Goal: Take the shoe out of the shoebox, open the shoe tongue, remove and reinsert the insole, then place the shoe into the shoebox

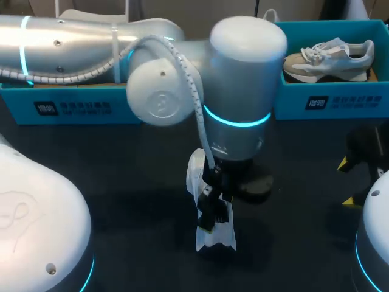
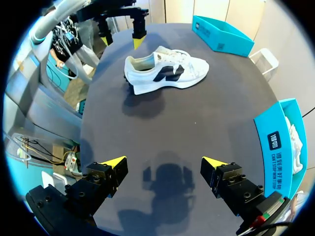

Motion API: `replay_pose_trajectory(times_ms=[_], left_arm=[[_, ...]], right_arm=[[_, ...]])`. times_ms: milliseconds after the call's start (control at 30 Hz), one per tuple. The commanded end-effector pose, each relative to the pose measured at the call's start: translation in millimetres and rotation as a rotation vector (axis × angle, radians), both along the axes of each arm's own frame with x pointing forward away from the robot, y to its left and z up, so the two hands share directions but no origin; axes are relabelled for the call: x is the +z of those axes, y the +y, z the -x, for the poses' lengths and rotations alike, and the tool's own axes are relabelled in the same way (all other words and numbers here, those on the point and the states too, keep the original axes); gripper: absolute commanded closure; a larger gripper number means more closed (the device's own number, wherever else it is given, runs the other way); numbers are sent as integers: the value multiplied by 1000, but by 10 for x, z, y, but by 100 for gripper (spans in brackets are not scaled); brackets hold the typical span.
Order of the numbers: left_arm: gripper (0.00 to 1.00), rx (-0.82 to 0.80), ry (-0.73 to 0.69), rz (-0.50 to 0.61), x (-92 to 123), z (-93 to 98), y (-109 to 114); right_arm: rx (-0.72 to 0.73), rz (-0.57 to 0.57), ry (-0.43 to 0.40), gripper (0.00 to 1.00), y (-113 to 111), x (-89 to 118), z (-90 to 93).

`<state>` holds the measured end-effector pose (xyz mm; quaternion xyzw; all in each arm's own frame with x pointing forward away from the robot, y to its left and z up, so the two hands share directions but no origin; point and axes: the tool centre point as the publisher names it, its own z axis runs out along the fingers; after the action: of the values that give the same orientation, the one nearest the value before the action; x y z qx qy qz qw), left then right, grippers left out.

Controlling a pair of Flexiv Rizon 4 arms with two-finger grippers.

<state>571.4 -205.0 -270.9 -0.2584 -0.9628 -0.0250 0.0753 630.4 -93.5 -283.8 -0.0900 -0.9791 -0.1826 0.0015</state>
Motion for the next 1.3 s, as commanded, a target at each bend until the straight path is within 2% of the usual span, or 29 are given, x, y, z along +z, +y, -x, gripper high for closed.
replay_pose_trajectory(times_ms=[33, 200, 500, 667, 1000, 1300], left_arm=[[0, 73, -22, -14, -64, 42, -7], [0, 182, -29, 4, -160, 93, 3], [0, 353, -121, 16, -355, 202, 43], [0, 378, -121, 29, -561, 104, 54], [0, 426, -95, 51, -746, -6, 41], [0, 467, -106, 27, -895, 122, -92]], right_arm=[[-1, 3, -1, 0, 5, -2, 10], [-1, 3, -1, 0, 5, -2, 10], [-1, 3, -1, 0, 5, -2, 10], [-1, 3, -1, 0, 5, -2, 10], [-1, 3, -1, 0, 5, -2, 10], [-1, 3, -1, 0, 5, -2, 10]])
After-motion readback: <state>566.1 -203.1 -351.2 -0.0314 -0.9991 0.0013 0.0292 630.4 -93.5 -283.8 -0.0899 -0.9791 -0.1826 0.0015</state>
